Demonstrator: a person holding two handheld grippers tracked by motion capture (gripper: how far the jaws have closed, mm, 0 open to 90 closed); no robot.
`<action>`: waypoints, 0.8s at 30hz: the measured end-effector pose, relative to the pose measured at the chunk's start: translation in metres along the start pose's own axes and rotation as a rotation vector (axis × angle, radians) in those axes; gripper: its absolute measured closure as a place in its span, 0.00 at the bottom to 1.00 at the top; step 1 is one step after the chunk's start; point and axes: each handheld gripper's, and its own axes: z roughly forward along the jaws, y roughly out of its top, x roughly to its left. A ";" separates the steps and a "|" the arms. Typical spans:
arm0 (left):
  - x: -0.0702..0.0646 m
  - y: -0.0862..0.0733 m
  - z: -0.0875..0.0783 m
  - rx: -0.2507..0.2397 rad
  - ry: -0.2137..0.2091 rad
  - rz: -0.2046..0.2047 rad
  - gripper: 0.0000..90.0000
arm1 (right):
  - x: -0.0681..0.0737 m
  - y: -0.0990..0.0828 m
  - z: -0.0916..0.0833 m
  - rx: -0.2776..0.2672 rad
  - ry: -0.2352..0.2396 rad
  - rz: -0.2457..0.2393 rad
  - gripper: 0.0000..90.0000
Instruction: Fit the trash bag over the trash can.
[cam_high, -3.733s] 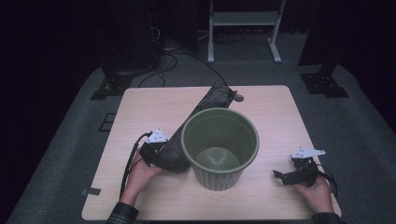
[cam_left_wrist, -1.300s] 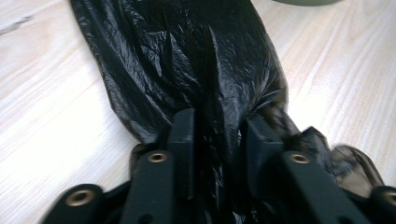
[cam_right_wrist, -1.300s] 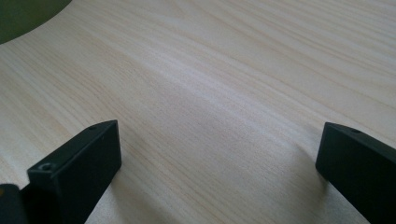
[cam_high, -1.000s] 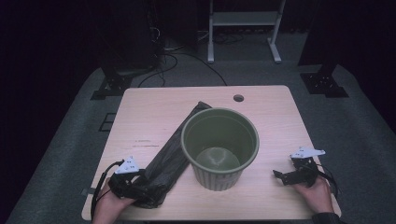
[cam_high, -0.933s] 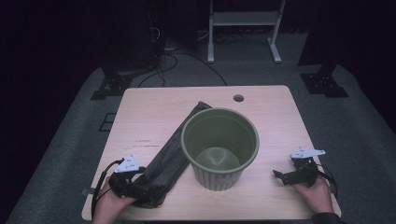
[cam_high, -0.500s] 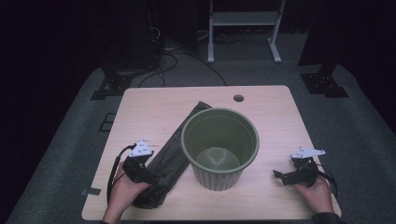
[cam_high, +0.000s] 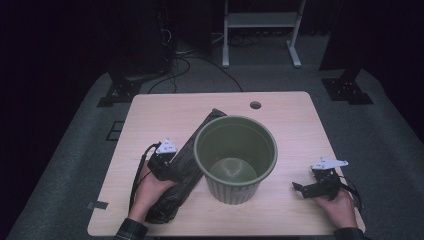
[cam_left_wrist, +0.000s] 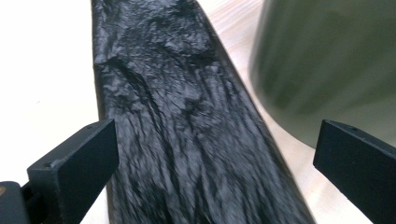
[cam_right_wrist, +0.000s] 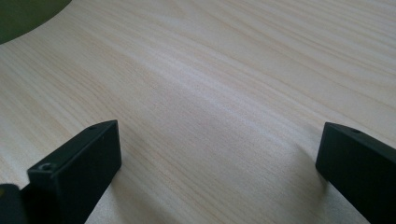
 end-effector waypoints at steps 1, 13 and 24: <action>0.001 0.001 0.002 -0.004 0.003 -0.003 0.00 | 0.000 0.000 0.000 0.000 0.000 0.000 0.00; 0.010 0.000 0.047 0.058 0.020 -0.008 0.00 | 0.000 0.000 0.000 0.000 0.000 0.000 0.00; 0.008 -0.007 0.061 0.095 0.047 0.011 0.00 | 0.000 0.000 0.000 -0.001 -0.001 0.000 0.00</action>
